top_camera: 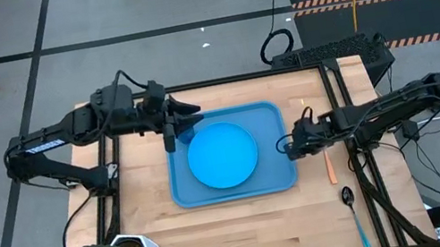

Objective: Pick and place plate/cup/fork/spoon on tray
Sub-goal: Put the orange fork on the blue serving tray to the right of the blue plate

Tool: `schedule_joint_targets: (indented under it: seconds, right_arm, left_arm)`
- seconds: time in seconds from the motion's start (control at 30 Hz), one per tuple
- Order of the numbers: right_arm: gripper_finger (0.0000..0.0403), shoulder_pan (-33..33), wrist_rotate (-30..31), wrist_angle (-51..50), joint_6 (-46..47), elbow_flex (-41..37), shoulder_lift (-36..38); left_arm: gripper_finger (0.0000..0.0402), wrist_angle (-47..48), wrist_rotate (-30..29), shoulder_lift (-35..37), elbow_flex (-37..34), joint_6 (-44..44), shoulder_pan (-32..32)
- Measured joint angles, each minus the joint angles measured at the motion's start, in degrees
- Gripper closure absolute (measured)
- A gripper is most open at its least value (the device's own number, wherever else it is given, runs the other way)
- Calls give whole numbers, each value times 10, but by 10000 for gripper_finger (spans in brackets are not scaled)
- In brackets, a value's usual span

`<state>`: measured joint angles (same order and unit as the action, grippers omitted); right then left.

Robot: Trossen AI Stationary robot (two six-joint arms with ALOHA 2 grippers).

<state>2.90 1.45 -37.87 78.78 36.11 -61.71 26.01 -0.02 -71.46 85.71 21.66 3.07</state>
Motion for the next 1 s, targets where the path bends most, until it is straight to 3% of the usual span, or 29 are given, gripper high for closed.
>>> schedule_joint_targets:
  seconds: [0.37, 0.57, 1.0]
  right_arm:
    - [261, 22, -105, -97, -113, -37, -5]
    - [261, 41, -91, -182, -120, -38, -7]
    - [261, 41, -43, -185, -69, -37, -31]
  left_arm:
    - [252, 39, 45, 10, 0, -27, 0]
    - [252, 61, 46, 14, 0, -16, -3]
    - [252, 59, -7, 18, 0, 31, -25]
